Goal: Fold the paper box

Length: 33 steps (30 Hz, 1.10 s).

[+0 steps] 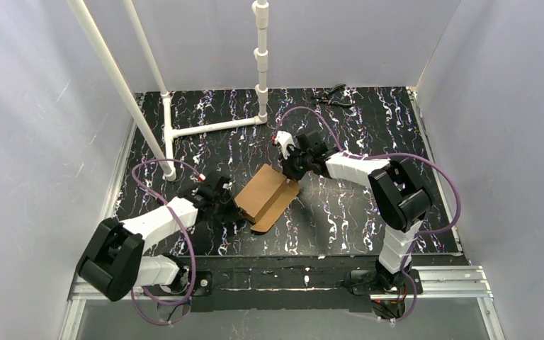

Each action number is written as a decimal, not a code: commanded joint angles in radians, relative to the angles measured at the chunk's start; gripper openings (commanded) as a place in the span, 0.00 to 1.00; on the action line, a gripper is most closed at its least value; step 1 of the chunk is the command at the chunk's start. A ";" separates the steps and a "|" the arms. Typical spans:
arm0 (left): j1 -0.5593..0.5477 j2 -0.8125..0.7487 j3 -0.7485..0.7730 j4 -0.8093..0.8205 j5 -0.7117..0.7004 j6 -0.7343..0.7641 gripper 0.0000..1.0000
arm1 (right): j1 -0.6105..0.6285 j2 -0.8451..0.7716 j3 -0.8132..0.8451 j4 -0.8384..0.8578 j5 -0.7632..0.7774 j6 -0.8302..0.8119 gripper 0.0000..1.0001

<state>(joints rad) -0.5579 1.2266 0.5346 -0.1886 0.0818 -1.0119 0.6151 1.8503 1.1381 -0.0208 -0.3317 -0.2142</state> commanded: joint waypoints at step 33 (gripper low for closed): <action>0.007 -0.256 0.207 -0.297 -0.013 0.419 0.26 | -0.067 -0.327 -0.151 -0.052 -0.403 0.025 0.20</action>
<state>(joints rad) -0.5564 1.0252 0.6811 -0.4759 -0.0101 -0.7013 0.5003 1.4612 0.8425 -0.0624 -0.5747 -0.2199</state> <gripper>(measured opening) 0.227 0.220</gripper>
